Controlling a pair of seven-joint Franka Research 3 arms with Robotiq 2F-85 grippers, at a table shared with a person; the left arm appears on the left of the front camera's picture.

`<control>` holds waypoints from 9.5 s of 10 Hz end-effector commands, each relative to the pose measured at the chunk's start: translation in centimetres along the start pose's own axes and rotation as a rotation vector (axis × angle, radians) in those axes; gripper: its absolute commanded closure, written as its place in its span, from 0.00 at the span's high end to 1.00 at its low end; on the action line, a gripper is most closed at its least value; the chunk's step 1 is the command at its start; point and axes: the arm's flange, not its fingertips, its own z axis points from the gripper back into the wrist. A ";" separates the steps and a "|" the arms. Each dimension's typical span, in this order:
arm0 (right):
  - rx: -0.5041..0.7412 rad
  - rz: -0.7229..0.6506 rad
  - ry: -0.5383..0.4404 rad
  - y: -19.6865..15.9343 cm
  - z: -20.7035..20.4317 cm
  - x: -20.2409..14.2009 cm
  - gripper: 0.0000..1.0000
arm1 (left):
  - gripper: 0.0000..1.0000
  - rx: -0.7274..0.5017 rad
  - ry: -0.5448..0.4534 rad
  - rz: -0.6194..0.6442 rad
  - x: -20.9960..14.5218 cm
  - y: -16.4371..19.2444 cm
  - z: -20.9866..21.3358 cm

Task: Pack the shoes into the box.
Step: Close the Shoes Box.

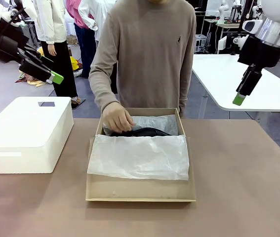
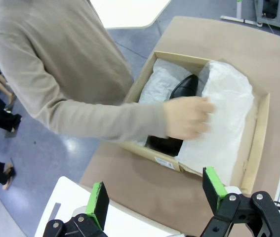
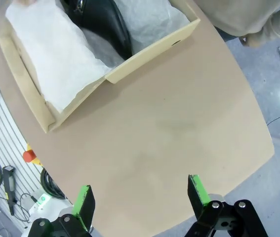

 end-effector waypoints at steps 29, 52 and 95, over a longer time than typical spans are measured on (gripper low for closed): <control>0.186 0.304 -0.233 -1.0 -4.5 -4.2 0.00 | 1.00 -0.015 -0.012 -0.008 -0.1 0.2 0.0; 0.332 0.095 -0.383 0.2 -18.6 -7.1 0.00 | 1.00 -0.015 -0.012 -0.008 -0.1 0.2 0.0; 0.486 -0.265 -0.999 2.9 -23.1 -2.5 0.00 | 1.00 -0.015 -0.012 -0.008 -0.1 0.2 0.0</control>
